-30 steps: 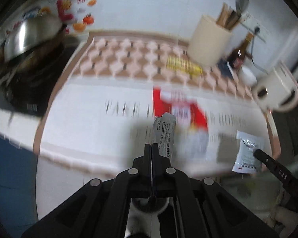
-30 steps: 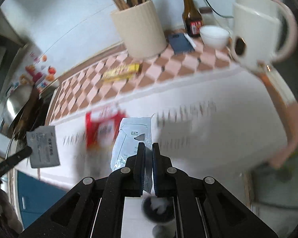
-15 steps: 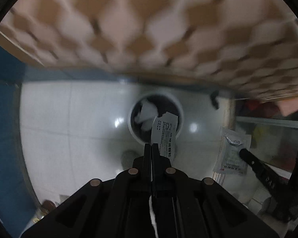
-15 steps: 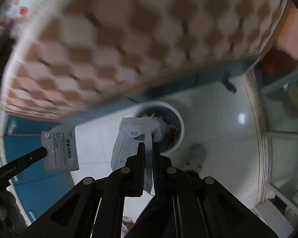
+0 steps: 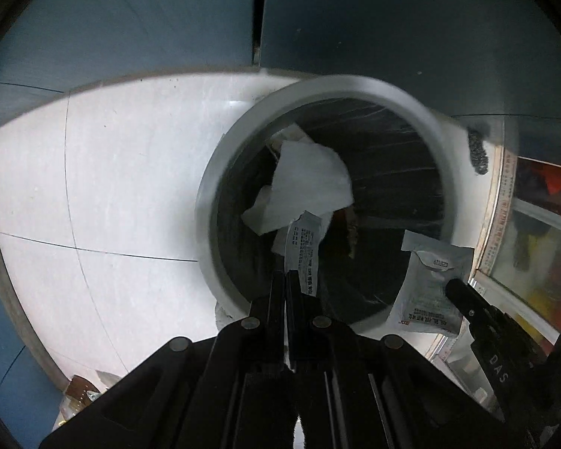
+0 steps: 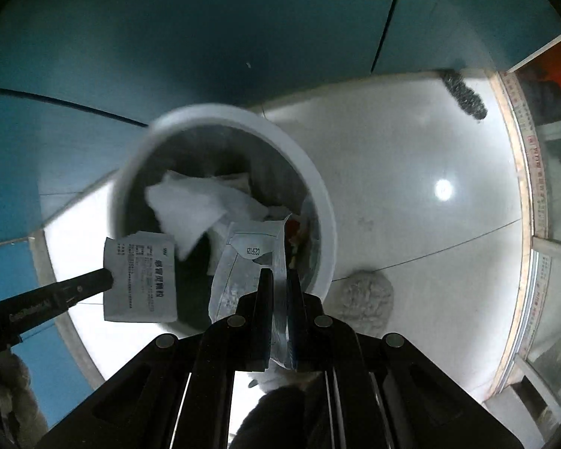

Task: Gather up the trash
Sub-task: 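Lower both packets over the trash bin and open both tools, then raise both tools back up to the red sugar bag on the counter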

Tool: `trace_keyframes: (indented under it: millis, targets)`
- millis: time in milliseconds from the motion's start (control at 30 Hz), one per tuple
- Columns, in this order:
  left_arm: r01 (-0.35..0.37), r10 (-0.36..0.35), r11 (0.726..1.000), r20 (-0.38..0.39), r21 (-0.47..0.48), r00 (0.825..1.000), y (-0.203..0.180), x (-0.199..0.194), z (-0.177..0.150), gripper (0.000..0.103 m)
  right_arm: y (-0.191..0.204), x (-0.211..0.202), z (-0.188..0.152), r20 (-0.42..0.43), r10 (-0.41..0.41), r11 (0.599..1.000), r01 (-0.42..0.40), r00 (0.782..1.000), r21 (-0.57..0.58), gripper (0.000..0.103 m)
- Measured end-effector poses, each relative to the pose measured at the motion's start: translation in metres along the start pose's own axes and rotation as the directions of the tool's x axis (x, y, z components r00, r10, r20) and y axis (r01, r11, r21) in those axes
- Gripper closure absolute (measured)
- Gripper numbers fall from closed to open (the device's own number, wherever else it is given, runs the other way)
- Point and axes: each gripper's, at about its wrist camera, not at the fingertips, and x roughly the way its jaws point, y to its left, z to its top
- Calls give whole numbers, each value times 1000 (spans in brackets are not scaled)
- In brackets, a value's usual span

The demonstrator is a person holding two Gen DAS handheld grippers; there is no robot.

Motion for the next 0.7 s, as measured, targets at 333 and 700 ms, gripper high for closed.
trace_keyframes:
  millis: [333, 700]
  targets:
    - [-51, 52, 999, 72, -16, 996, 9, -20, -14, 72, 9, 18, 4, -51, -31, 999, 29, 998, -30, 45]
    - [-150, 156, 988, 194, -47, 968, 22, -70, -53, 0, 23, -28, -12, -4, -86, 988, 85, 996, -128, 0]
